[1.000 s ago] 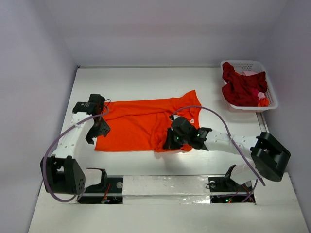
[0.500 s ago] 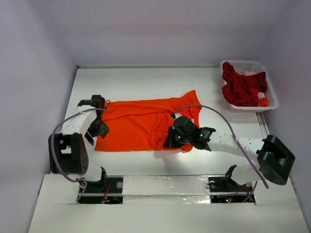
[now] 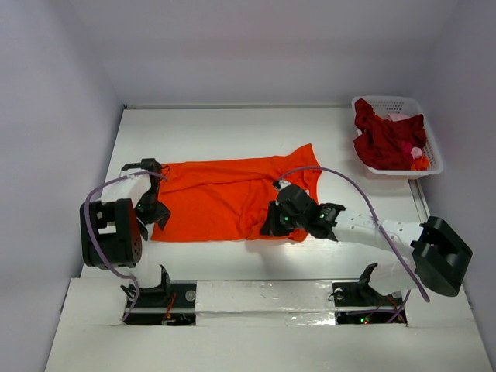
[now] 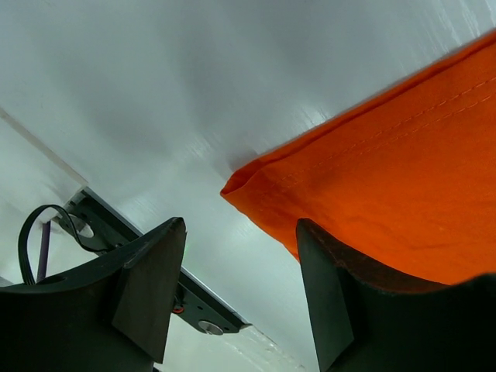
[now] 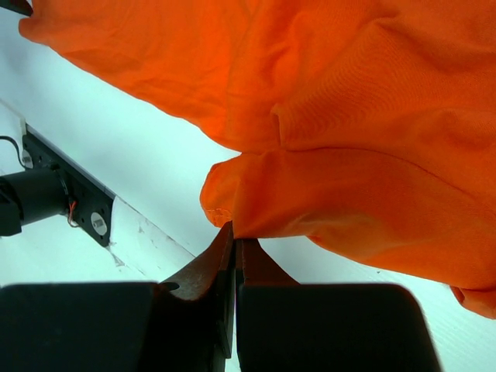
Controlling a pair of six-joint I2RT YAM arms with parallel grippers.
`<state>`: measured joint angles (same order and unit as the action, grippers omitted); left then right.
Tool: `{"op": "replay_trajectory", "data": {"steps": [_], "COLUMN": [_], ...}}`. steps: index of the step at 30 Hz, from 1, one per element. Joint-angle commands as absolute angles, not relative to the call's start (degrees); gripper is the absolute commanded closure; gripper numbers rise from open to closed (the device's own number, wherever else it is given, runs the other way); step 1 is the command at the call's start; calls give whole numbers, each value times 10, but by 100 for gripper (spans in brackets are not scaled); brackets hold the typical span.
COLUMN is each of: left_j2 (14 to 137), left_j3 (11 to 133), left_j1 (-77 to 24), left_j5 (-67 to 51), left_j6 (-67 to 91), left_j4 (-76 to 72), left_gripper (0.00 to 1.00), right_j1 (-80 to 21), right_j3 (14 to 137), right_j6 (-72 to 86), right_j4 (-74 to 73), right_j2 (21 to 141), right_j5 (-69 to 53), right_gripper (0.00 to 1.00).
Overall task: Fold and stack the t-shirts
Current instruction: Grap the side of the flattened tshirt closest away from the robot with both arms
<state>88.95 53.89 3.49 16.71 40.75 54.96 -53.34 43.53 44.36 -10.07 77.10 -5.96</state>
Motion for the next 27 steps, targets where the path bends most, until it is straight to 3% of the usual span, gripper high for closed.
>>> {"op": "replay_trajectory", "data": {"steps": [1,12,27], "left_j2": [891,902,908], "left_j3": [522,504,500], "left_j1": [38,38,48], "left_j5": [142,127,132], "left_j6": [401,403,399], "left_j4": [571,548,536], "left_gripper": [44,46,59], "right_j1": [-539,-539,-539], "right_j3": [439,440,440], "right_j6": [438,432,432], "right_j4": [-76,-77,-76], "right_j2": [762,760,758], "right_j5": [-54,-50,-50], "right_gripper": [100,100,100]}}
